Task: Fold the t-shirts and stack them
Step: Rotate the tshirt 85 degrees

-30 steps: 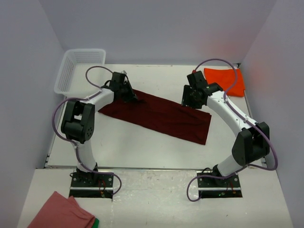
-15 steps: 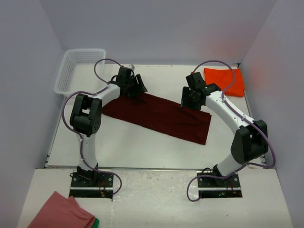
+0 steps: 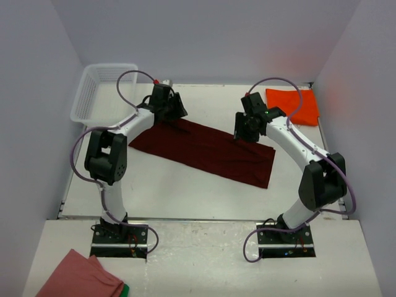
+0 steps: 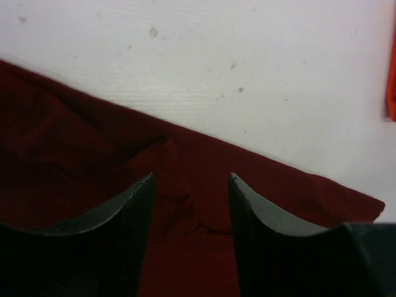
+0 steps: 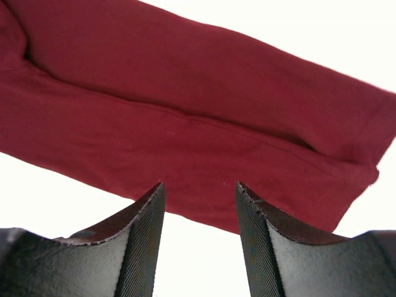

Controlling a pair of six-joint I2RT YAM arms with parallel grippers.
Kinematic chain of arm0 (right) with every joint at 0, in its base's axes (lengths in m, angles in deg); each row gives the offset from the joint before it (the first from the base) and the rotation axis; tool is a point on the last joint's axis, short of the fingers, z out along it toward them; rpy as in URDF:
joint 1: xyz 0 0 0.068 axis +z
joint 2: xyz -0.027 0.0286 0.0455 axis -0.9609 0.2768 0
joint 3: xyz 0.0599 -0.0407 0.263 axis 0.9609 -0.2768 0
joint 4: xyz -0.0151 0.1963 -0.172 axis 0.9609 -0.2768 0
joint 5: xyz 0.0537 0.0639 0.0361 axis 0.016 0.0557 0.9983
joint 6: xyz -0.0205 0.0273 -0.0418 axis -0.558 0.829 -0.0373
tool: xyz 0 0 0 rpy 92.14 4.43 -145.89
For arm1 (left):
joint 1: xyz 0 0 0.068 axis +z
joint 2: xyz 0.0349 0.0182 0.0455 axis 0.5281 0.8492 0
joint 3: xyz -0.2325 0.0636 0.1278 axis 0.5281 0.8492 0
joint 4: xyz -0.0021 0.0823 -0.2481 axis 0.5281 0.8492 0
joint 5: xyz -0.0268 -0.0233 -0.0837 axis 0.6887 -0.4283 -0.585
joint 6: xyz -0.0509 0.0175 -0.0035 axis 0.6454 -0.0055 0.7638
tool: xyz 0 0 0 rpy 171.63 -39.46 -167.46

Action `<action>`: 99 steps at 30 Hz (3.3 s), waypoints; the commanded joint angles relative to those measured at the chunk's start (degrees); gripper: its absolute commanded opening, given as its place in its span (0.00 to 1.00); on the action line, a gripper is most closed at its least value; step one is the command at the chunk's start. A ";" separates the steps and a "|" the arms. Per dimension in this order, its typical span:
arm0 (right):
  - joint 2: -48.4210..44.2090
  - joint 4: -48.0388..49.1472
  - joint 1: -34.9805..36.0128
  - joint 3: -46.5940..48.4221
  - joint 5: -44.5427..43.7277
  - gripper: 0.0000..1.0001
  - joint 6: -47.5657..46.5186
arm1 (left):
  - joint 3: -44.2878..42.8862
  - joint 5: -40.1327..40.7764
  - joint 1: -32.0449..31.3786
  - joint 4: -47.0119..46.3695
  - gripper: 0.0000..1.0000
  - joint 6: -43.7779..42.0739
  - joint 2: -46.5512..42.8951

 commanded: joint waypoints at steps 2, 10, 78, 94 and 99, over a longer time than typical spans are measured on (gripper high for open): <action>4.18 4.15 0.06 5.53 5.21 0.50 -2.81 | 7.31 11.27 -0.22 4.60 0.51 4.69 -10.97; 14.21 -0.78 -0.91 11.44 4.08 0.00 -0.26 | 17.70 2.69 -5.49 4.86 0.00 4.00 -21.44; 6.64 -4.28 17.74 13.09 -7.36 0.75 3.96 | 1.87 11.65 -4.79 22.52 0.01 -4.19 -12.83; -2.66 6.16 17.90 -12.98 0.47 0.00 7.73 | 11.64 5.22 -5.23 12.07 0.00 -1.19 -4.75; -1.97 10.12 20.28 -20.12 0.74 0.00 9.67 | 9.44 4.62 -5.32 10.41 0.00 -0.22 -2.29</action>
